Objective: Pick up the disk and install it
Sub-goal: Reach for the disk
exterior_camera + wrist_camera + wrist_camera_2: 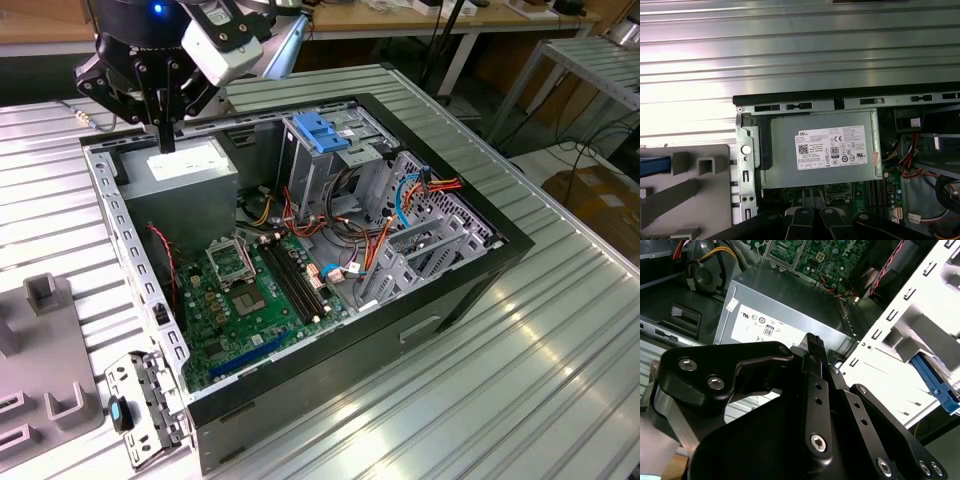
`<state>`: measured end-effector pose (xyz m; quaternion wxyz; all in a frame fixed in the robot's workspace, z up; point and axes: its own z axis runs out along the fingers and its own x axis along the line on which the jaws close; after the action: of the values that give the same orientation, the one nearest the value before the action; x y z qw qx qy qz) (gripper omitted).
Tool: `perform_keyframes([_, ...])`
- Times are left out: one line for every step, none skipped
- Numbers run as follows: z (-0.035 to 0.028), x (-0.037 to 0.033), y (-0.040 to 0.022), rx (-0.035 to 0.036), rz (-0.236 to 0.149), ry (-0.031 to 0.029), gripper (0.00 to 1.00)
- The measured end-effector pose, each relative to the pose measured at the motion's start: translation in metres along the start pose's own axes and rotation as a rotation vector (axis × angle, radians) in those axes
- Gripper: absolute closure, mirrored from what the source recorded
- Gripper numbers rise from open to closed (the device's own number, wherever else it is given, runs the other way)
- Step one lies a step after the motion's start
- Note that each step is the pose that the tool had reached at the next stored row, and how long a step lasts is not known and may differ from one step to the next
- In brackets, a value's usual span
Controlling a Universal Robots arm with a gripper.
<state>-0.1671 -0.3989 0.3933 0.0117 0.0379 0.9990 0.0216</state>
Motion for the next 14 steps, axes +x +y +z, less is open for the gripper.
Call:
perform_keyframes([0.0, 0.0004, 0.0, 0.0, 0.0, 0.0, 0.89])
perform_keyframes([0.0, 0.0006, 0.0, -0.0001, 0.0, 0.0, 0.89])
perform_keyframes([0.0, 0.0011, -0.0001, -0.0001, 0.0, 0.0, 0.89])
perform_keyframes([0.0, 0.0015, -0.0001, 0.0, 0.0, 0.0, 0.89])
perform_keyframes([0.0, 0.0019, -0.0002, 0.0, 0.0, 0.0, 0.89])
perform_keyframes([0.0, 0.0021, -0.0002, 0.0, 0.0, 0.0001, 0.89])
perform_keyframes([0.0, 0.0026, -0.0002, -0.0001, 0.0, 0.0, 0.89])
perform_keyframes([0.0, 0.0029, -0.0002, -0.0001, 0.0, 0.0, 0.89])
perform_keyframes([-0.0001, 0.0032, -0.0003, 0.0, 0.0, 0.0001, 0.89])
perform_keyframes([0.0, 0.0036, -0.0003, 0.0, 0.0, 0.0, 0.89])
perform_keyframes([-0.0001, 0.0041, -0.0003, 0.0, 0.0, 0.0001, 0.89])
perform_keyframes([-0.0001, 0.0043, -0.0003, 0.0, 0.0, 0.0001, 0.89])
perform_keyframes([-0.0001, 0.0047, -0.0004, -0.0001, 0.0, 0.0001, 0.89])
perform_keyframes([-0.0001, 0.005, -0.0004, 0.0, 0.0, 0.0001, 0.89])
